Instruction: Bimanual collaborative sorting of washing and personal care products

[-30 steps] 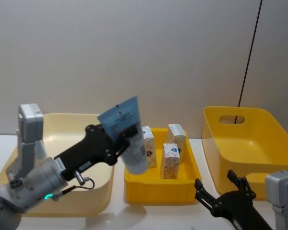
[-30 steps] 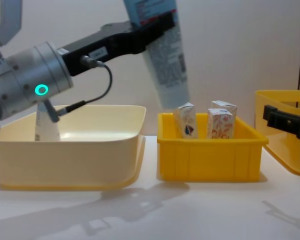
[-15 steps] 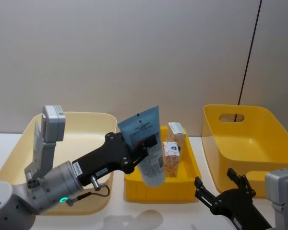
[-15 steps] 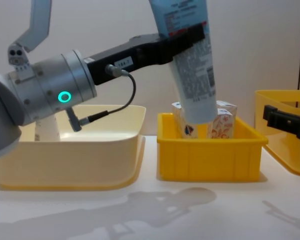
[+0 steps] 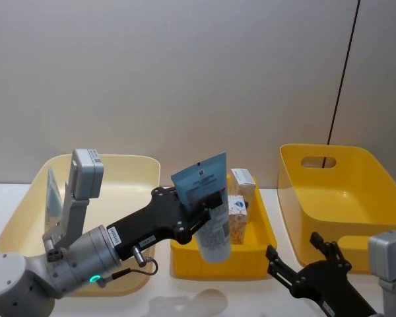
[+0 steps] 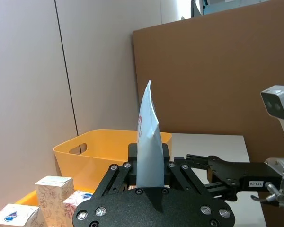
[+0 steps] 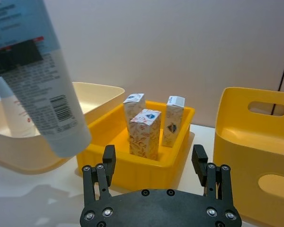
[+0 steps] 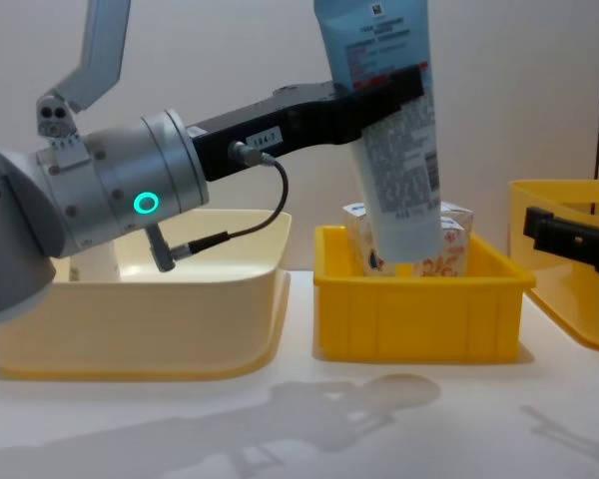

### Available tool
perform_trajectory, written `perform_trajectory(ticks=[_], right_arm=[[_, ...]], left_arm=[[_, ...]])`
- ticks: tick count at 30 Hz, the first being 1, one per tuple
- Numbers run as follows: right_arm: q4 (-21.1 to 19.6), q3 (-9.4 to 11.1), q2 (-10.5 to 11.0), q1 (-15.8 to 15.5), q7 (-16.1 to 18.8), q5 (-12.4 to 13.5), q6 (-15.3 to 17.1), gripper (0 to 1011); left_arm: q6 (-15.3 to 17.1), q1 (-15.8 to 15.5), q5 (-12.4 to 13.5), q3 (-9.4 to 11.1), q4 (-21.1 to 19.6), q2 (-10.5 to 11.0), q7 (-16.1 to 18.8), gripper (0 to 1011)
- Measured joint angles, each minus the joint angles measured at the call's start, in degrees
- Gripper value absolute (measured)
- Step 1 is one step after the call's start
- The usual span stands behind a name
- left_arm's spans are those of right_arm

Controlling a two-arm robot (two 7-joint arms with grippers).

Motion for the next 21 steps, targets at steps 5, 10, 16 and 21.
perform_trajectory(ticks=[5,10,16,21], right_arm=[[-1.4,0.7,1.4,-0.4,2.8,2.0,1.5,1001],[-3.1,1.5,3.4,-0.8,6.3,4.5,3.4,1001],[-4.5,2.0,5.7,-0.9,10.0,7.0,5.3,1001],[-5.2,1.8,8.0,0.0,13.5,8.3,6.9,1001]], left_arm=[[0.1,0.0,0.2,0.2,0.0,0.0,0.3,250],[0.1,0.0,0.3,0.3,0.0,-0.1,0.5,250],[0.1,-0.1,0.4,0.4,0.0,-0.1,0.6,249],[0.2,-0.1,0.5,0.5,0.0,-0.1,0.7,250]])
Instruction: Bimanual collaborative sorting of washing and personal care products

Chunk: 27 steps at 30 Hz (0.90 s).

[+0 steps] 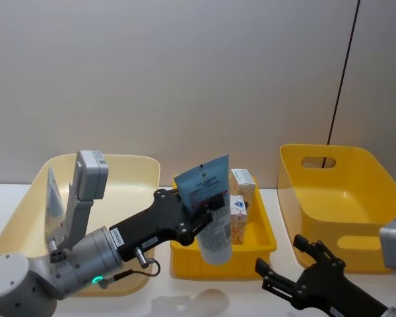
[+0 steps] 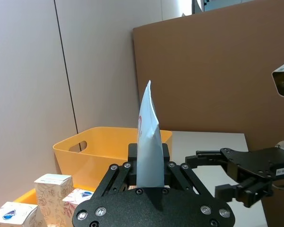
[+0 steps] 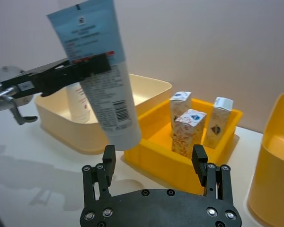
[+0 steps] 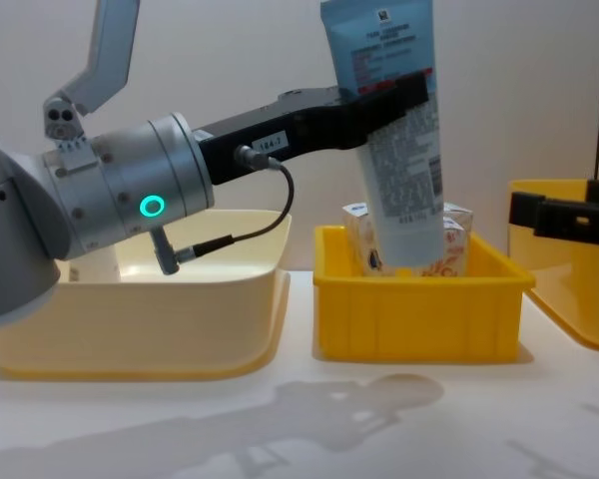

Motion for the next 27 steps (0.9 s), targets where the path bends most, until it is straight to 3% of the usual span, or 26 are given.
perform_trajectory(ticks=[9,27], right_arm=[[0.7,-2.2,1.3,3.1,1.7,-1.2,0.5,1001],[6.1,-8.4,-1.2,11.0,1.6,-7.9,-0.9,1001]], left_arm=[[0.0,0.0,0.0,0.0,0.0,0.0,0.1,250],[0.0,0.0,0.1,0.1,0.0,0.0,0.1,250]])
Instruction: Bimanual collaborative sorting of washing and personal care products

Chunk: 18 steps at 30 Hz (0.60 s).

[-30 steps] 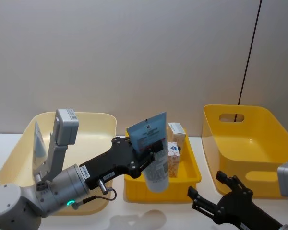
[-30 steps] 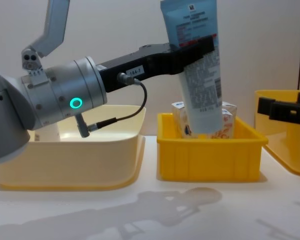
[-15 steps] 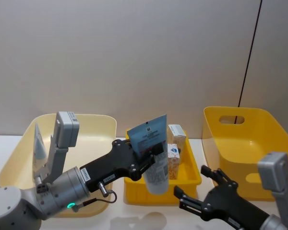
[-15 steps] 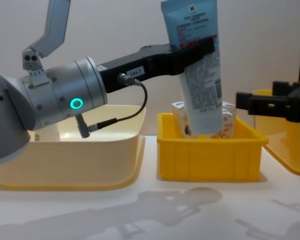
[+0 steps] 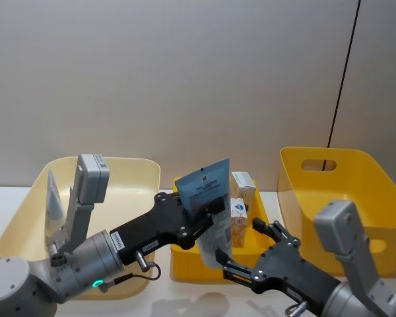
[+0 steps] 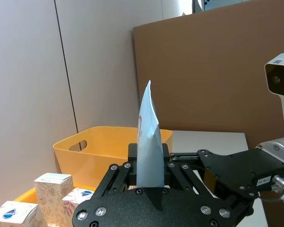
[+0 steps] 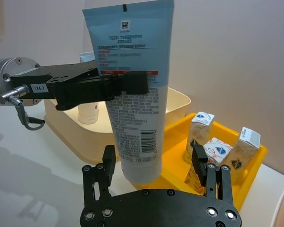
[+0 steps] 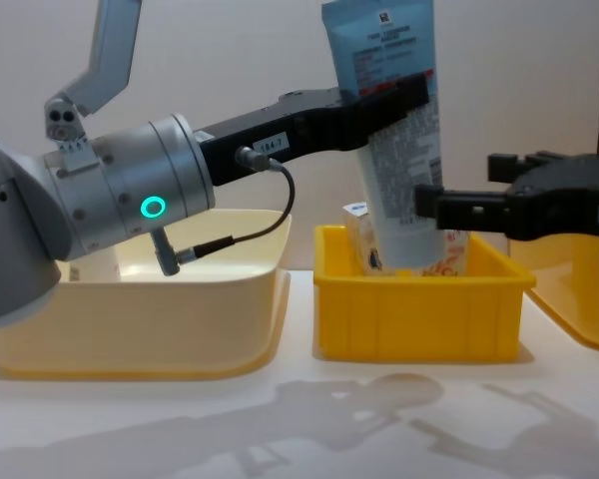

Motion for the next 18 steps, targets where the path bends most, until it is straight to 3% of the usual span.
perform_trajectory(ticks=[18], right_arm=[[6.4,-4.1,-3.5,5.7,1.6,-3.8,-1.2,1001]], left_arm=[[0.0,0.0,0.0,0.0,0.0,0.0,0.0,249]])
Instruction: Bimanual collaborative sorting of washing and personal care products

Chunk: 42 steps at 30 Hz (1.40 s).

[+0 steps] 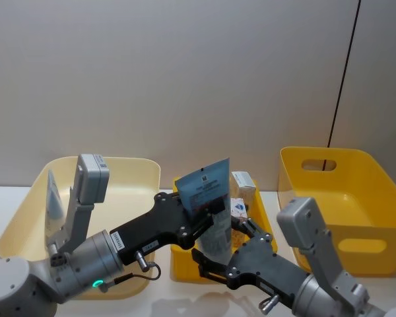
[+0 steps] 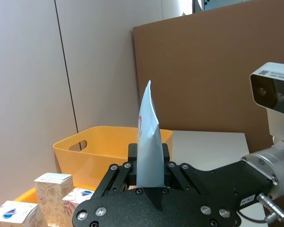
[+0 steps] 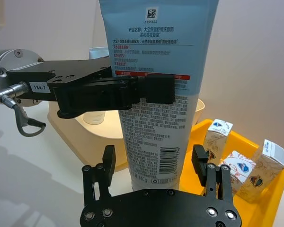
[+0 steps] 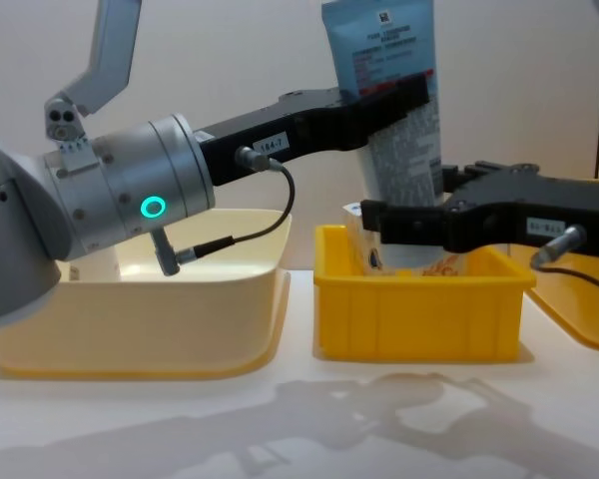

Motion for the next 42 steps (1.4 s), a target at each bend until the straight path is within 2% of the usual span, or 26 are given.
perform_trajectory(ticks=[2,5,14,18,22,26,27,31,35,38,42], right_arm=[[0.5,-0.3,-0.3,0.4,0.1,-0.3,-0.2,999],[0.9,-0.6,-0.6,0.7,0.1,-0.5,-0.3,941],[2.1,-1.2,-1.3,1.7,0.3,-1.1,-0.5,693],[2.3,-1.3,-1.4,1.9,0.4,-1.3,-0.6,648],[2.5,-1.5,-1.5,2.0,0.4,-1.4,-0.6,625],[2.6,-1.5,-1.6,2.0,0.4,-1.5,-0.6,599],[2.6,-1.4,-1.6,2.0,0.4,-1.5,-0.6,599],[2.6,-1.2,-1.8,1.9,0.1,-1.7,-0.6,577],[2.4,-0.4,-2.1,1.6,-1.4,-2.2,-0.6,559],[2.4,0.2,-2.2,1.4,-2.2,-2.6,-0.6,556],[2.3,1.3,-2.4,1.1,-4.2,-3.4,-1.1,556]], left_arm=[[0.0,0.0,0.0,0.0,0.0,0.0,0.0,250],[0.0,0.0,0.0,0.0,0.0,0.0,0.0,250],[0.0,0.0,0.0,0.0,0.0,0.0,0.0,248],[0.0,0.0,0.0,0.0,0.0,0.0,0.0,267],[0.0,0.0,0.0,0.0,0.0,0.0,0.0,360],[0.0,0.0,0.0,0.0,0.0,0.0,0.0,500],[0.0,0.0,0.0,0.0,0.0,0.0,0.0,500],[0.0,0.0,0.0,0.0,0.0,0.0,0.0,655],[0.0,0.0,0.0,0.0,0.0,0.0,0.0,795],[0.0,0.0,0.0,0.0,0.0,0.0,0.0,849],[0.0,0.0,0.0,0.0,0.0,0.0,0.0,981]])
